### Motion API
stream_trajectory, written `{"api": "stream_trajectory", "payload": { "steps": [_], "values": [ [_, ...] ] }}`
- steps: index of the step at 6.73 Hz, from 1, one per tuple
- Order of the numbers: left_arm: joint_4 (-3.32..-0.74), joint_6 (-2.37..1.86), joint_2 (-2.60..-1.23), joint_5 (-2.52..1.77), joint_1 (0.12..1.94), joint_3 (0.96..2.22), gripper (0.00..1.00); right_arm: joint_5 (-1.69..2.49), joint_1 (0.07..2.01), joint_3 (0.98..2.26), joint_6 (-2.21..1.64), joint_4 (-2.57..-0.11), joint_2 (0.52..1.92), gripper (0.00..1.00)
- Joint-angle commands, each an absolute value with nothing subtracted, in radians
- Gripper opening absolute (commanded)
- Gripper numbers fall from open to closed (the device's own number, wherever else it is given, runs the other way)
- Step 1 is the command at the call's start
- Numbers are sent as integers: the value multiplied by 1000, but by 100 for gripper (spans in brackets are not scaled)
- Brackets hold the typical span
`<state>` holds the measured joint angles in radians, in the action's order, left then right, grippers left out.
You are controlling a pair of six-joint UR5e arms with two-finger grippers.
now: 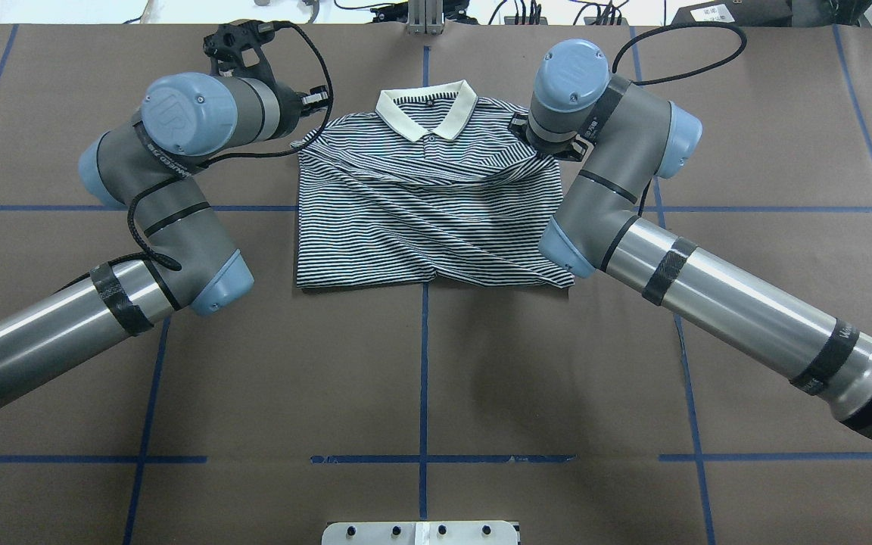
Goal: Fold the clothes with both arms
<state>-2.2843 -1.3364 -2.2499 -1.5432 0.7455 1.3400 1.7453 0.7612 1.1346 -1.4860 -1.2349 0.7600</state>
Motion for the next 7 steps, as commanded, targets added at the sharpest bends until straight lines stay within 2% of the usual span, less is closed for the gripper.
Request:
{"api": "stream_trajectory", "payload": {
  "steps": [1, 2, 3, 5, 6, 7],
  "values": [
    [-2284, -1339, -2249, -1545, 747, 1342, 29, 1741, 762, 1134, -1485, -1235, 743, 65],
    [-2286, -1339, -2249, -1543, 749, 1347, 29, 1738, 762, 1129, -1485, -1235, 741, 77],
    [-2284, -1344, -2244, -1543, 750, 1351, 29, 1733, 762, 1120, -1485, -1236, 741, 82],
    [-2284, -1373, -2232, -1543, 749, 1373, 29, 1732, 762, 1092, -1480, -1236, 733, 79],
    [-2284, -1373, -2230, -1543, 749, 1379, 29, 1726, 762, 1083, -1480, -1236, 732, 71],
    [-2284, -1373, -2230, -1545, 749, 1379, 29, 1726, 762, 1081, -1480, -1236, 732, 39]
  ]
}}
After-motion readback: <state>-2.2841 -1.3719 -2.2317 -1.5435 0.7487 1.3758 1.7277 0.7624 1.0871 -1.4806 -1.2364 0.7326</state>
